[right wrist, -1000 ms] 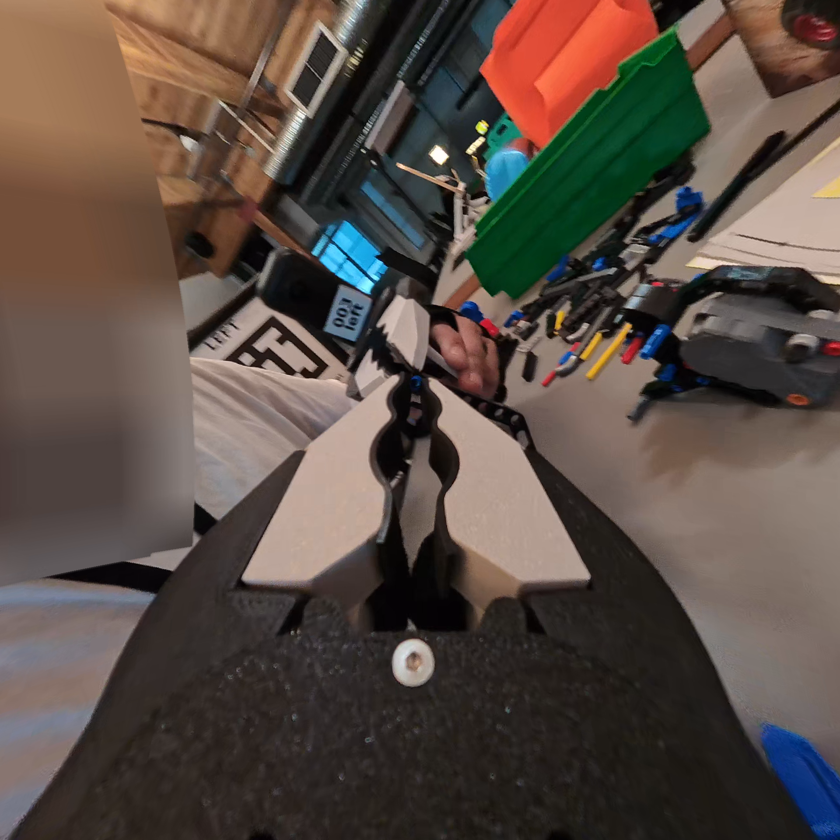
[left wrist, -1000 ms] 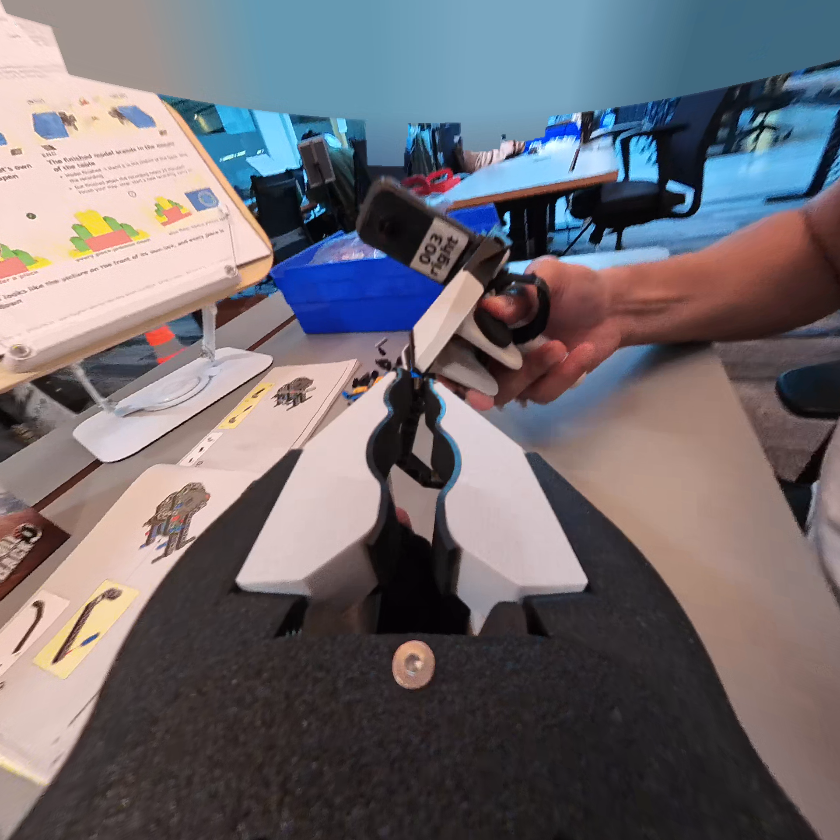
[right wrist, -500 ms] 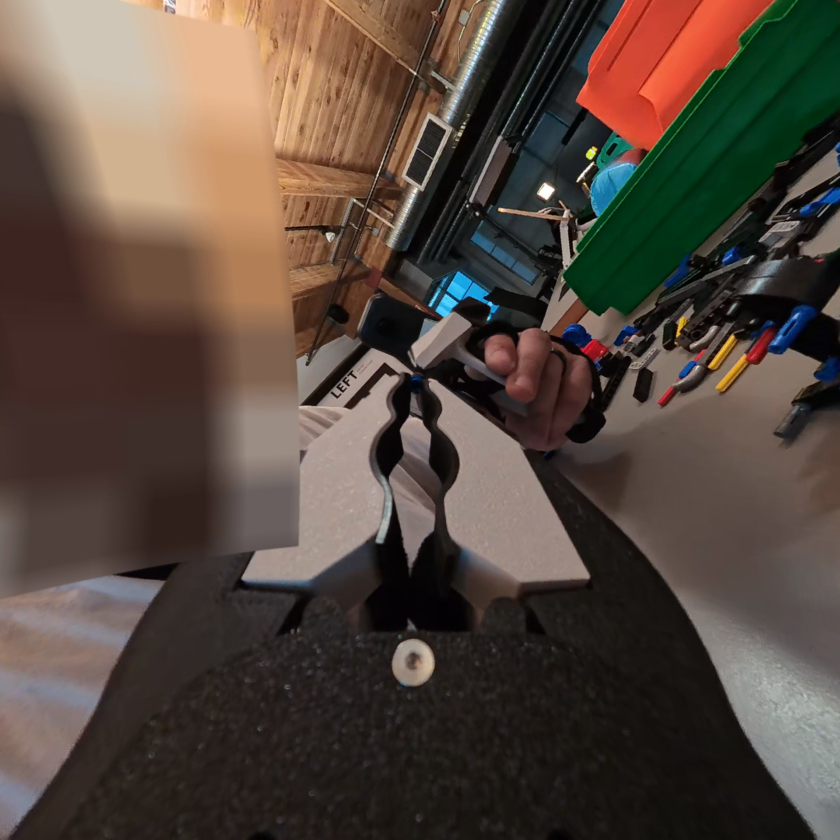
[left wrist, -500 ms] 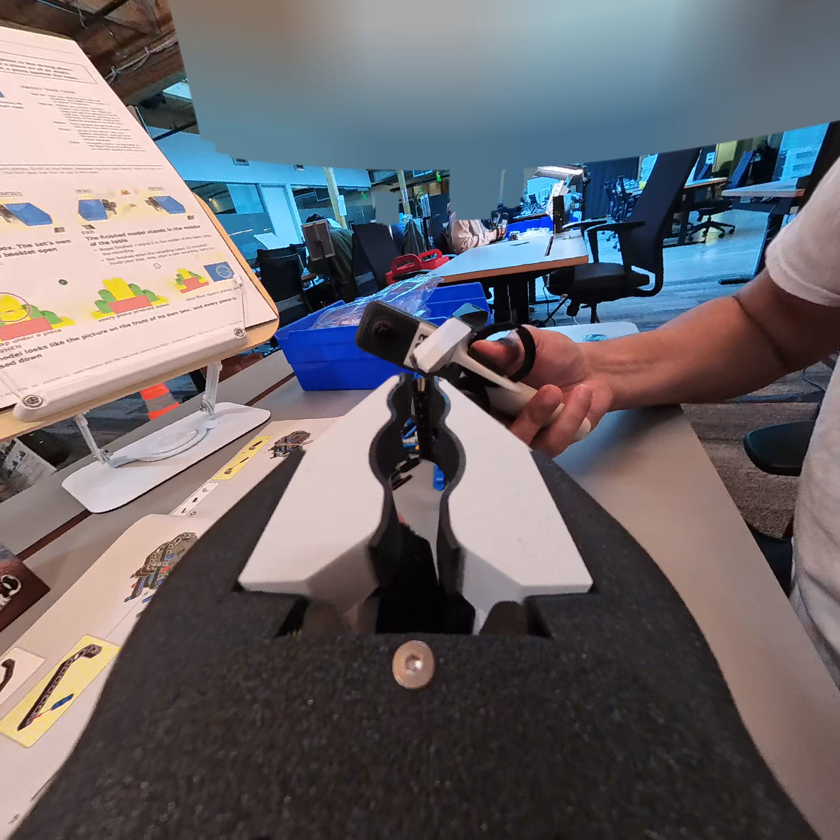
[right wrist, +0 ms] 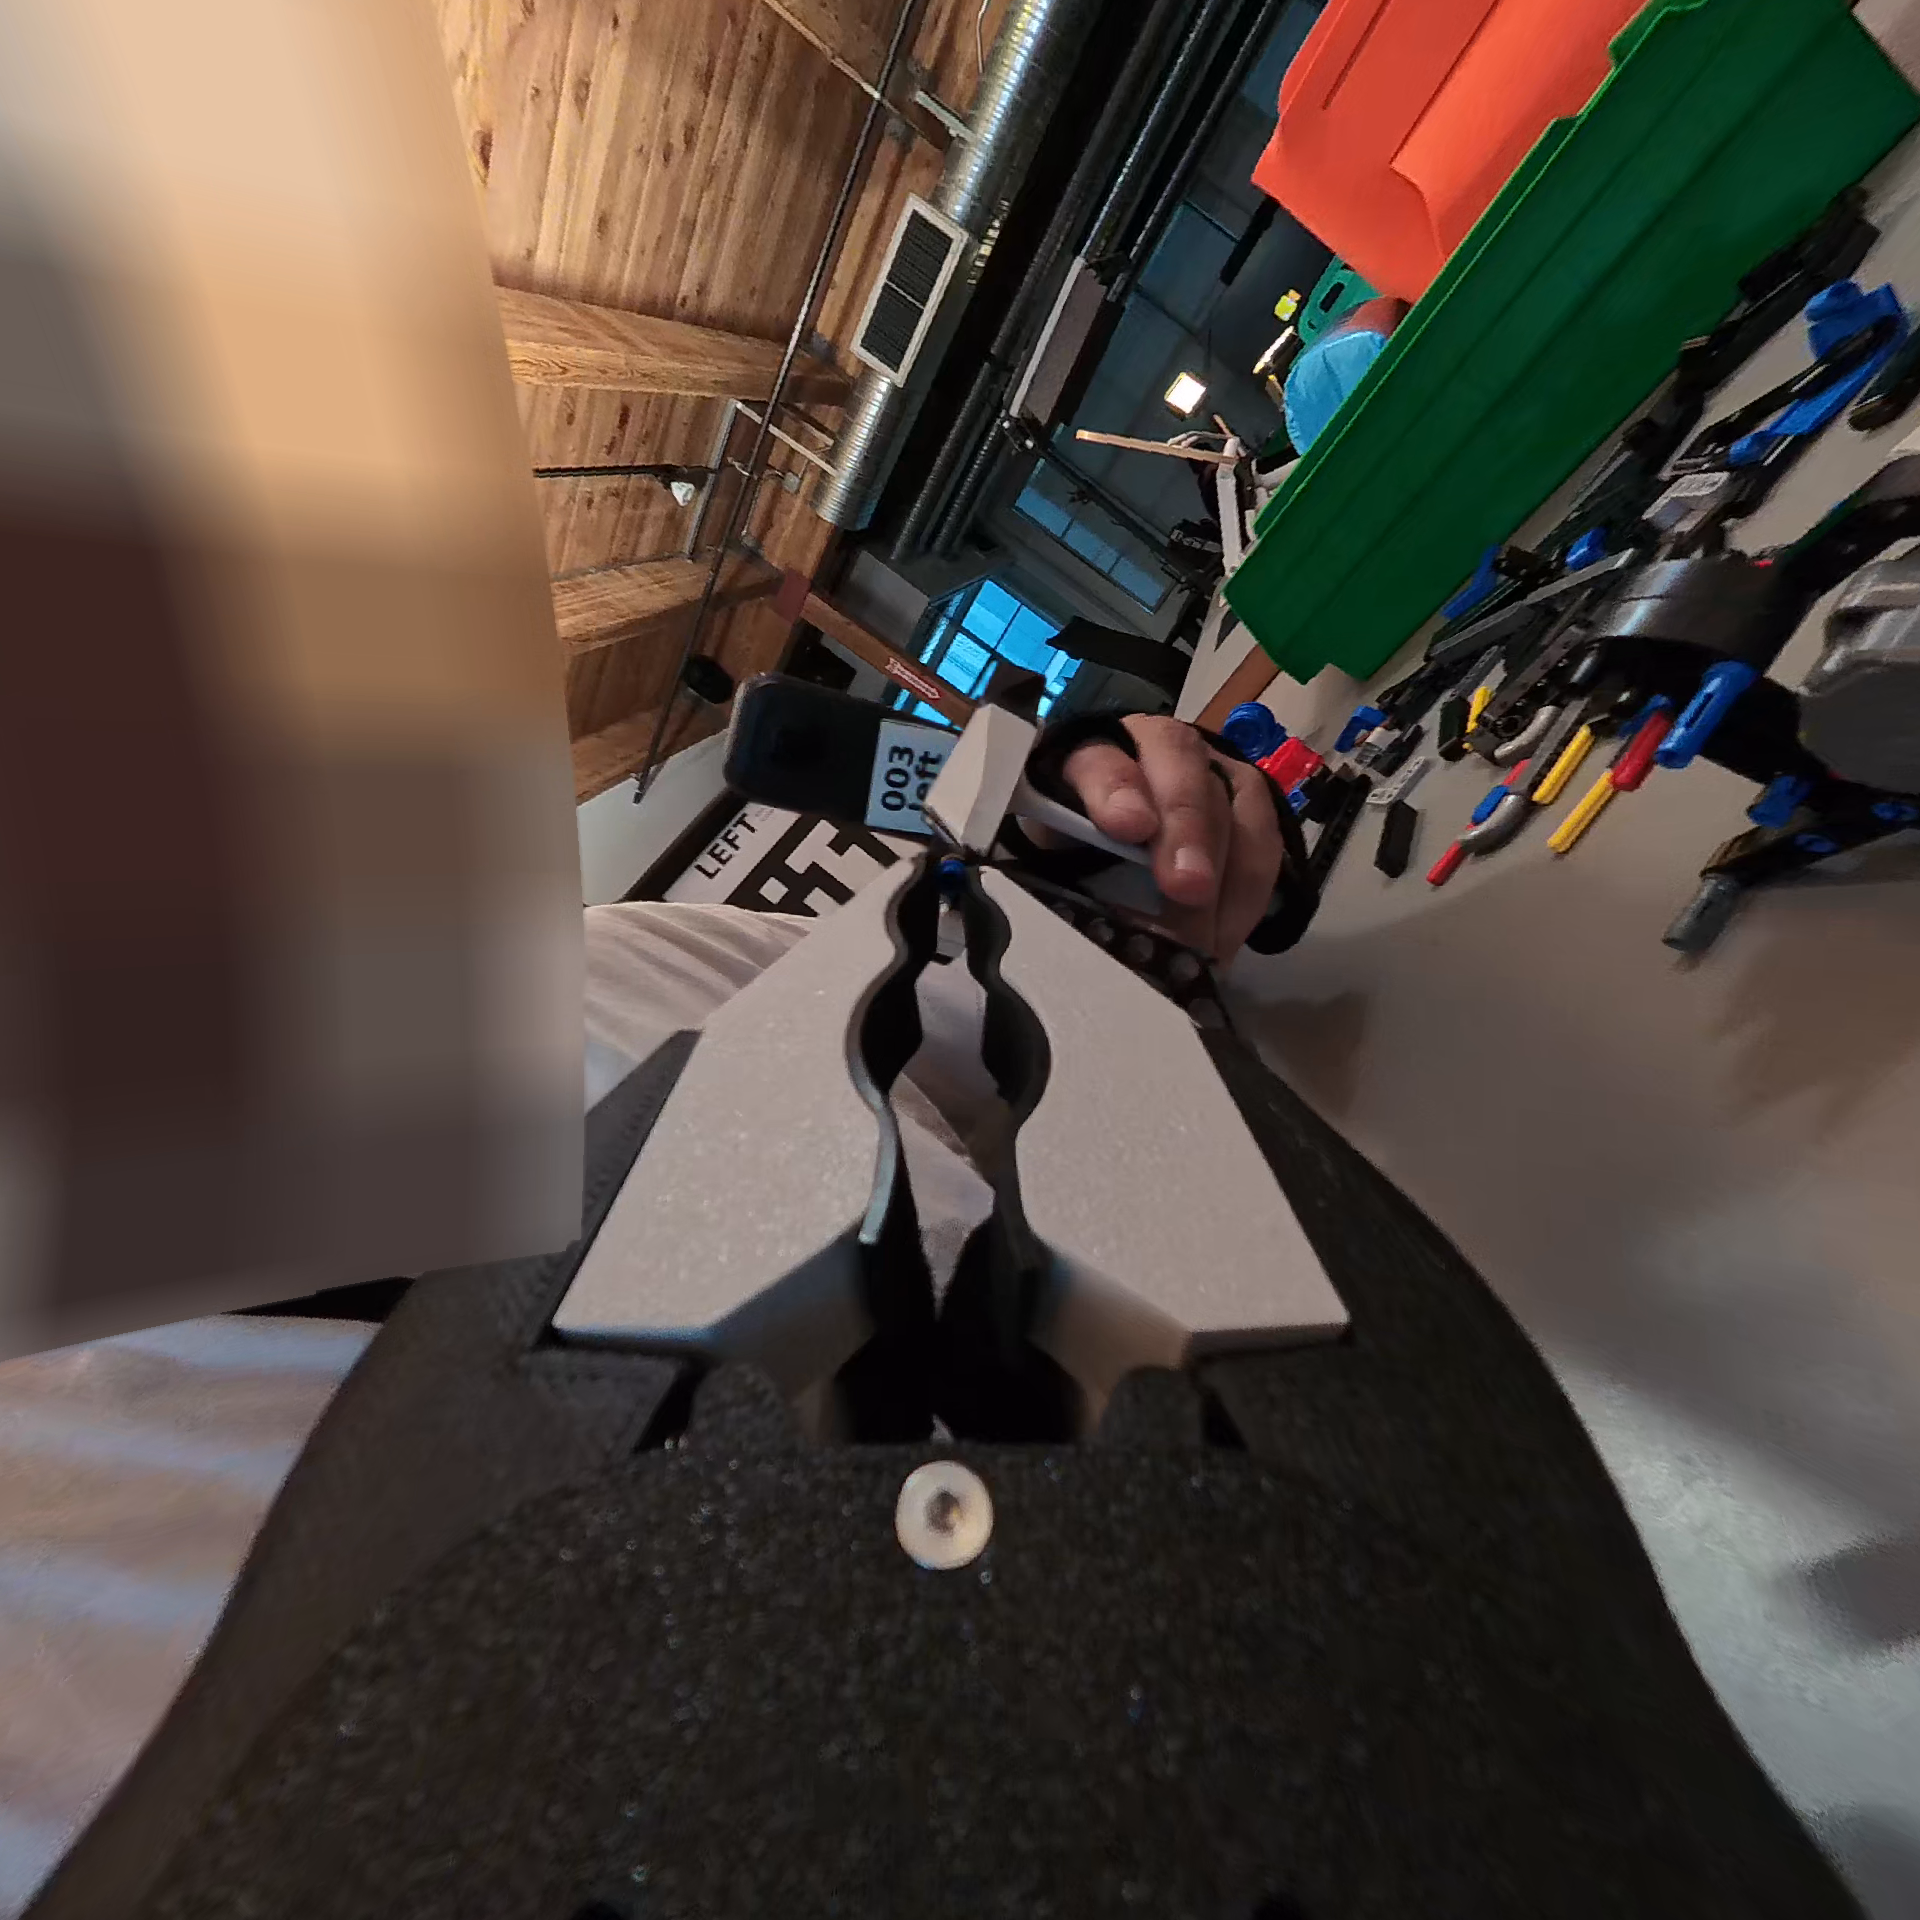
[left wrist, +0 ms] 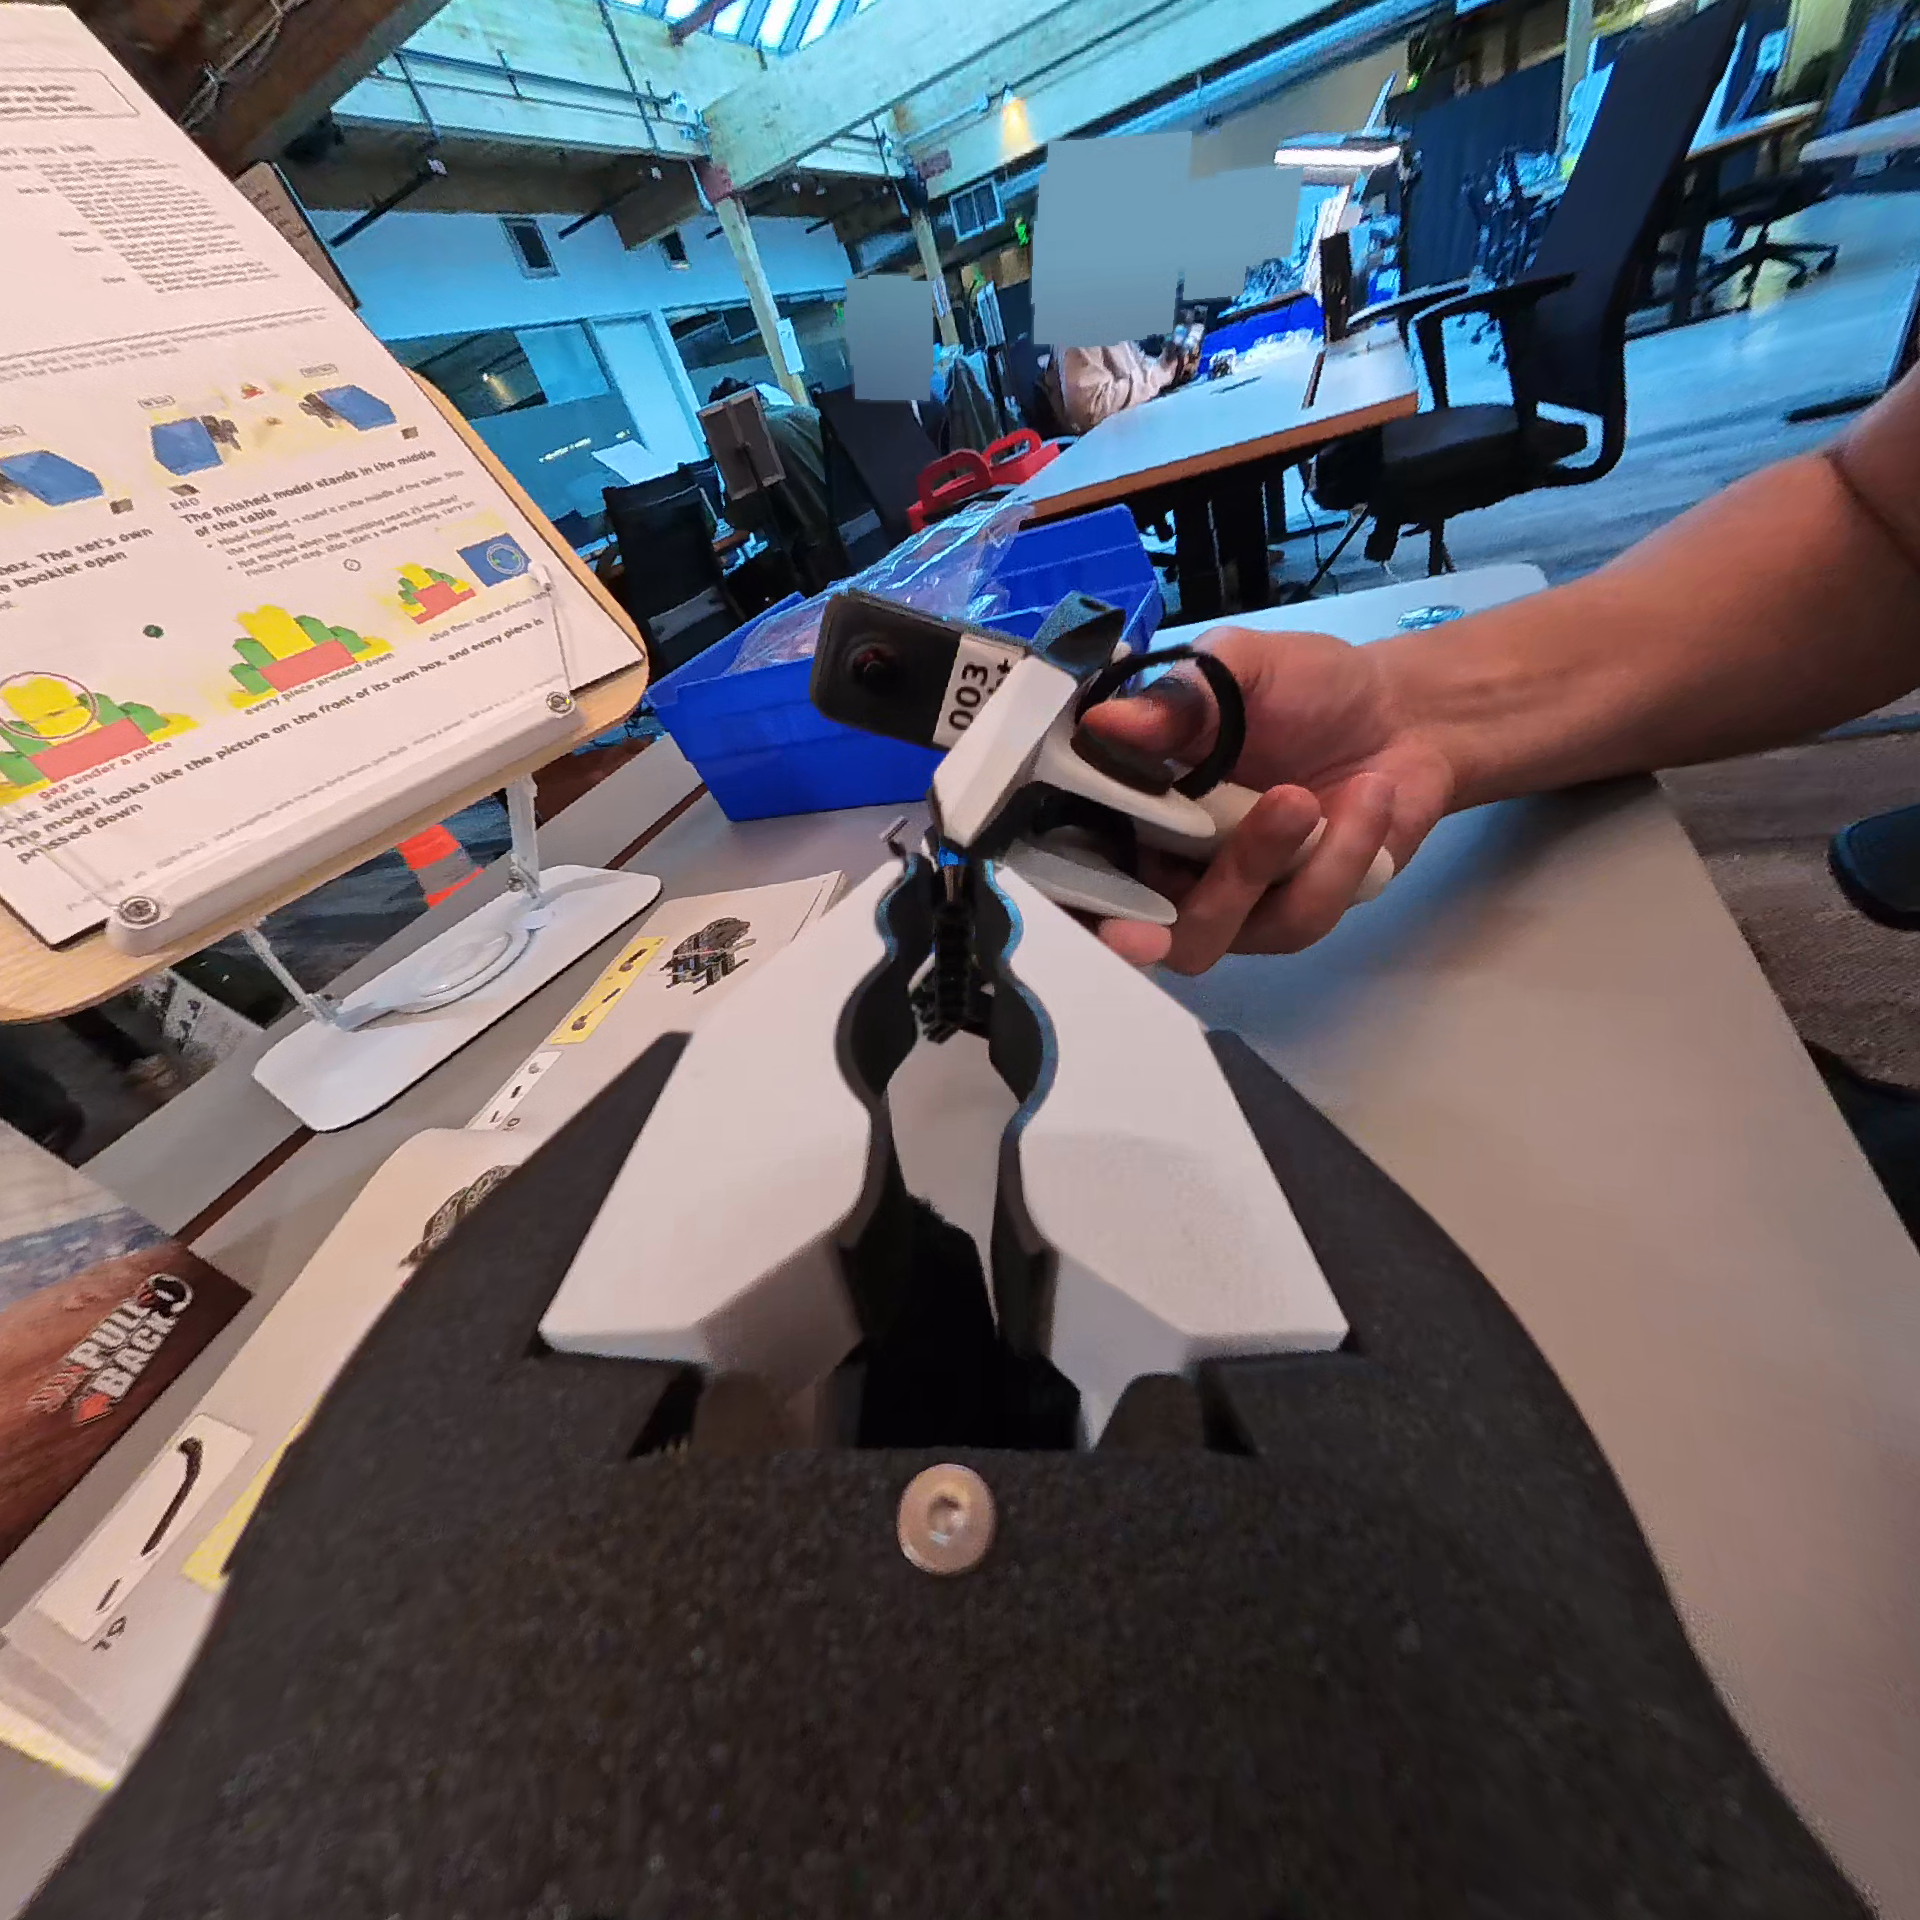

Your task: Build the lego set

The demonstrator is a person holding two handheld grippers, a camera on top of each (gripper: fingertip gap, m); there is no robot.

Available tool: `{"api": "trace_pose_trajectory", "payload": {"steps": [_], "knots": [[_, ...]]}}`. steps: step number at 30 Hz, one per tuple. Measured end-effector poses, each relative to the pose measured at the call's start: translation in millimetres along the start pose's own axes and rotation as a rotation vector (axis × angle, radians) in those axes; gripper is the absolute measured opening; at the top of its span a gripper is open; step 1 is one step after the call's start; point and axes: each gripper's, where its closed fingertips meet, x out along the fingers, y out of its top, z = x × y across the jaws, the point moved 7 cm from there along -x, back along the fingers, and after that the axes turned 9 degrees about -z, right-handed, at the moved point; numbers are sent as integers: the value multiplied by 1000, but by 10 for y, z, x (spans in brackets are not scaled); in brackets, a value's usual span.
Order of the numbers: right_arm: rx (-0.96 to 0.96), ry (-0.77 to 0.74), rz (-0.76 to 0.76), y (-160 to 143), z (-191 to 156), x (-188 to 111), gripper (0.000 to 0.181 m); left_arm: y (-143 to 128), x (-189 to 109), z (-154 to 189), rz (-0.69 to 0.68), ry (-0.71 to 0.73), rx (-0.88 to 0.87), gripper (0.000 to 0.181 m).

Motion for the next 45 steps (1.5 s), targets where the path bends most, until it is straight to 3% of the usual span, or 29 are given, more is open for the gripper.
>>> {"api": "trace_pose_trajectory", "payload": {"steps": [1,12,25,31,35,40,41,45], "knots": [[-16,-20,-1,1,4,-1,4,-8,0,-5,-11,0,-2,5],[-292,-353,-108,-9,-39,-7,3,-103,37,13,-116,30,40,5],[-195,-273,-108,-11,-11,-24,4,-99,55,36,-122,41,80,5],[-294,-193,-71,82,-144,-121,45,4,-90,-20,40,-16,40,5],[-155,-5,-205,-29,-95,-6,62,124,-199,6,206,-190,-76,5],[-165,19,-319,-184,-55,115,27,156,-221,75,242,-273,-104,5],[-189,2,-322,-178,-65,120,13,158,-220,84,247,-274,-100,5],[-347,-220,-267,-73,-53,30,11,95,-203,3,171,-179,-79,5]]}}
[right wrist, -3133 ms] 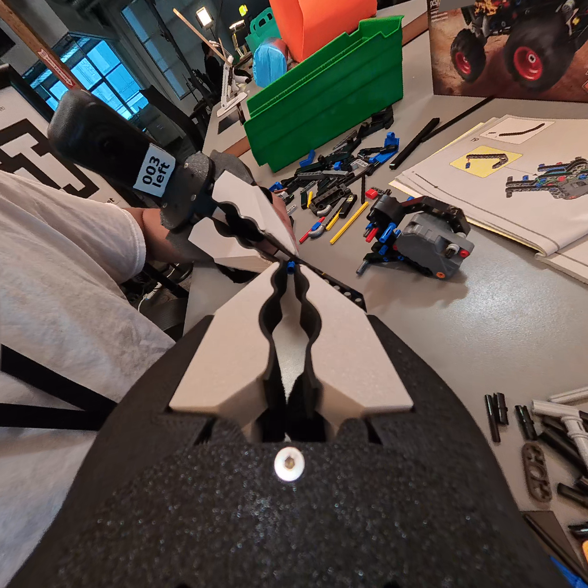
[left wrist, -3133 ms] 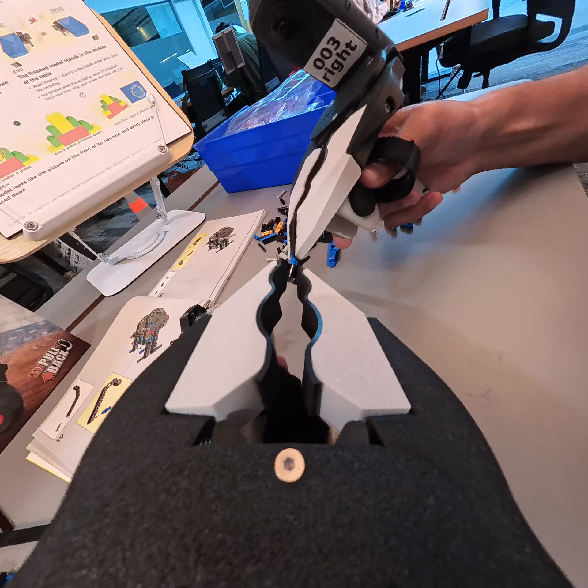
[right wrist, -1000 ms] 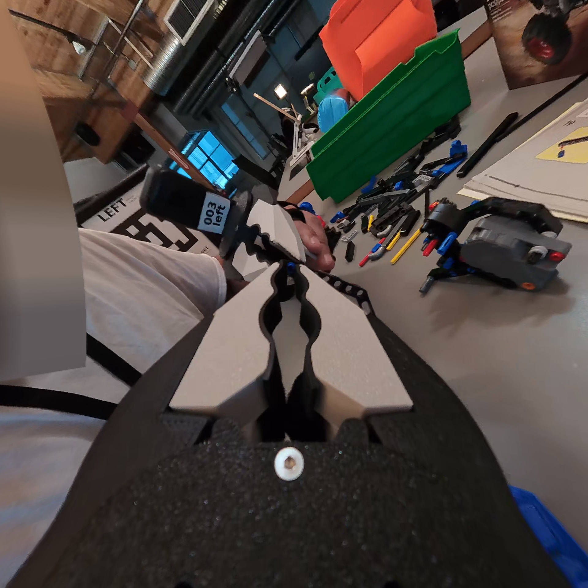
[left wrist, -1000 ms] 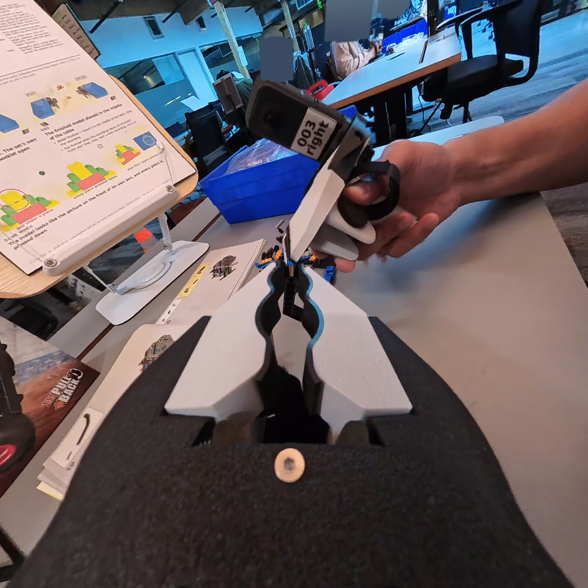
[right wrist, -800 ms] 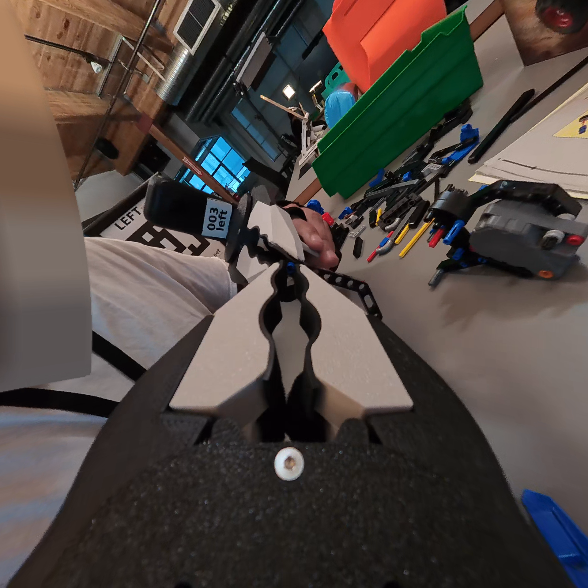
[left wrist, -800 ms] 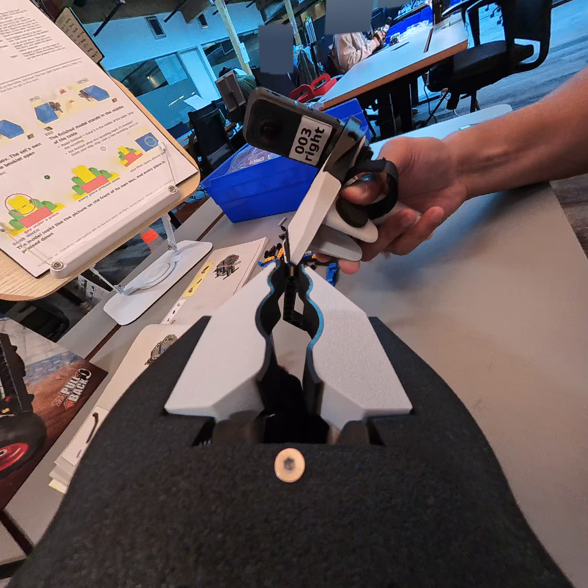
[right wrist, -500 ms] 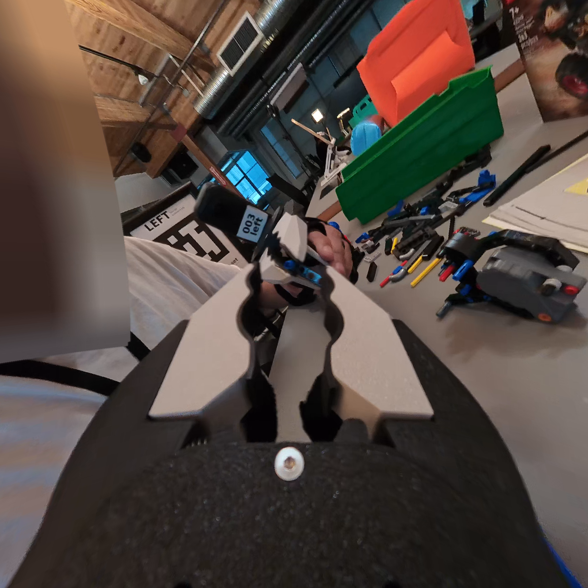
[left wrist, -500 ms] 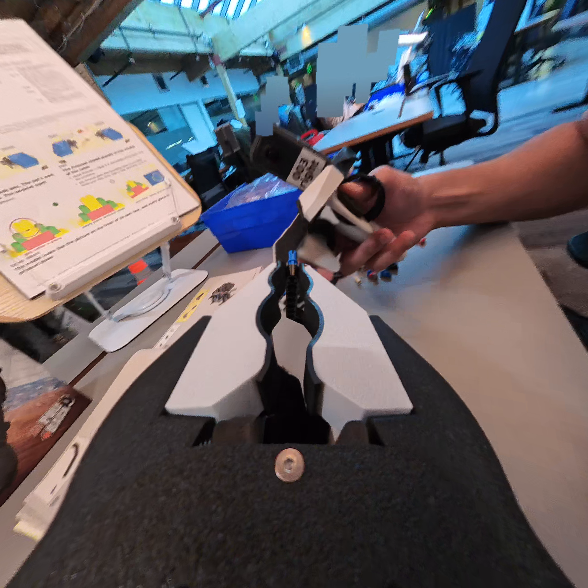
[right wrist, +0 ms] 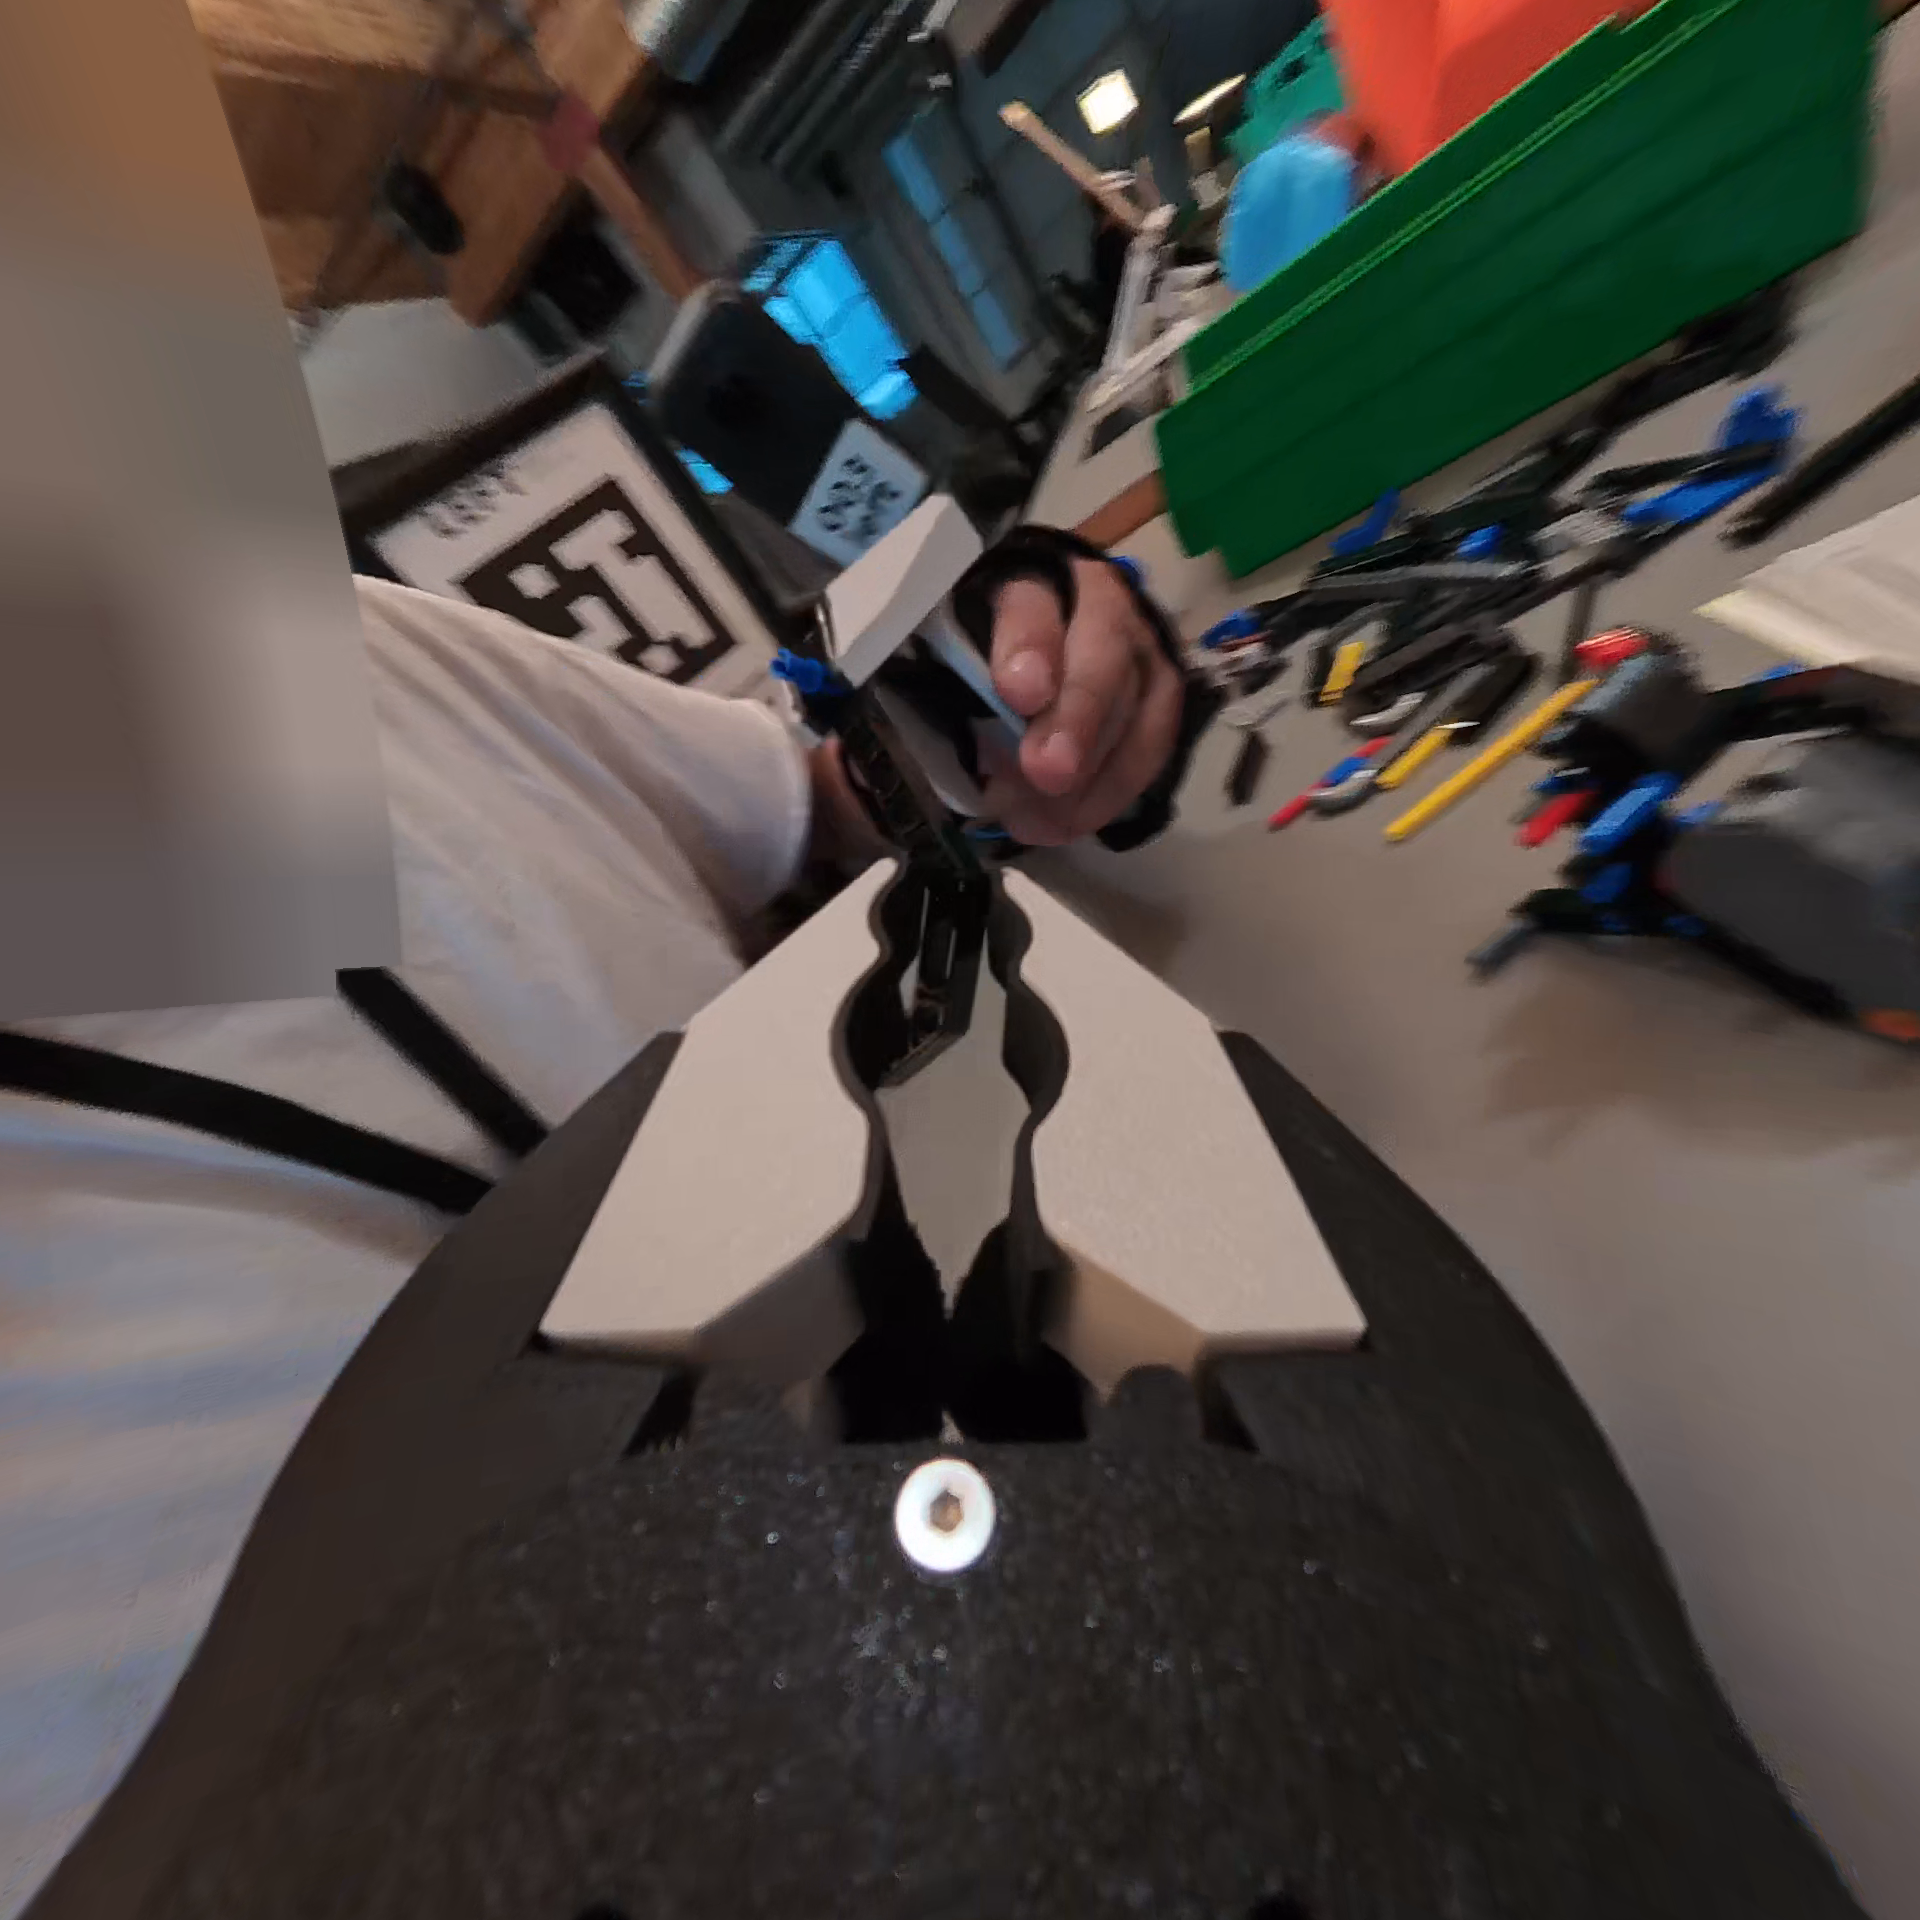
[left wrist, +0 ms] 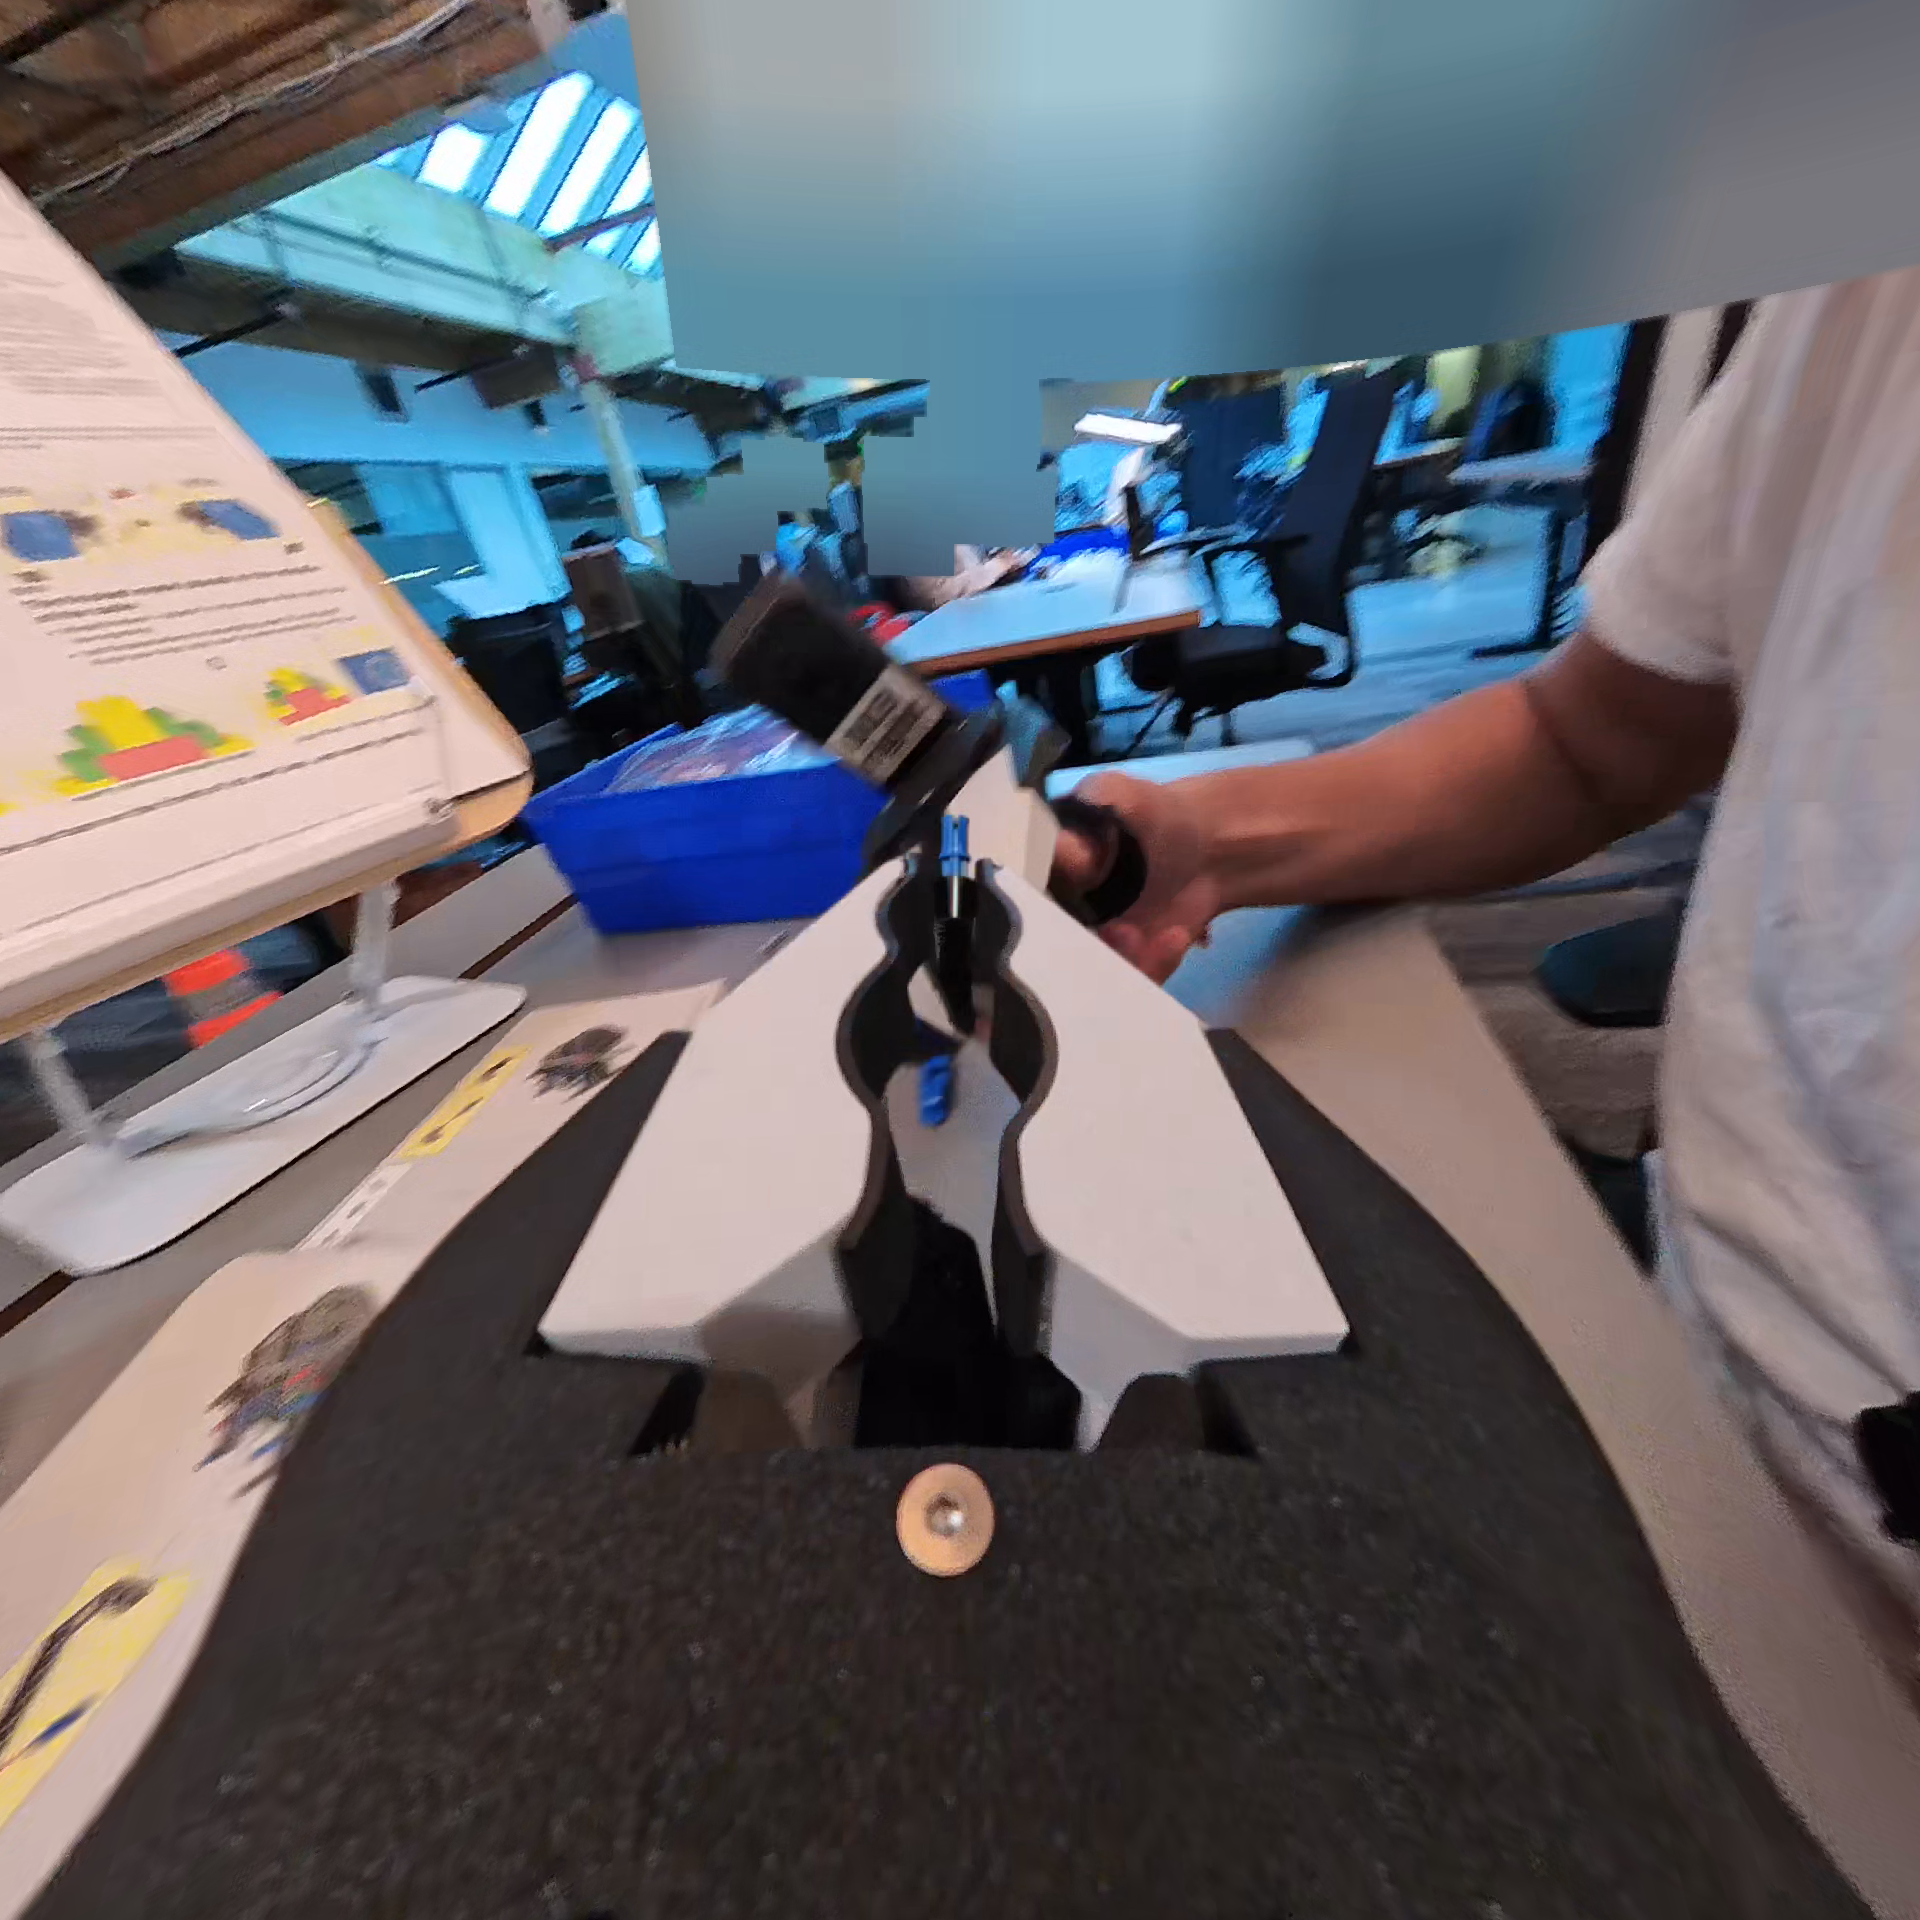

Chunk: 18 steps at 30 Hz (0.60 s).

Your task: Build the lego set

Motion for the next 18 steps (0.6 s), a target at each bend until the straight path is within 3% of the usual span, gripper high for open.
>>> {"api": "trace_pose_trajectory", "payload": {"steps": [3,6,12,18], "knots": [[-105,-236,-36,17,62,-96,10,-121,32,-60,-105,113,52,6],[-202,-418,-71,14,109,-159,10,-239,97,-163,-206,152,-58,12],[-262,-544,-85,22,146,-226,10,-356,97,-300,-252,111,-281,32],[-302,-598,-121,-16,177,-169,10,-473,140,-353,-288,58,-469,36]]}}
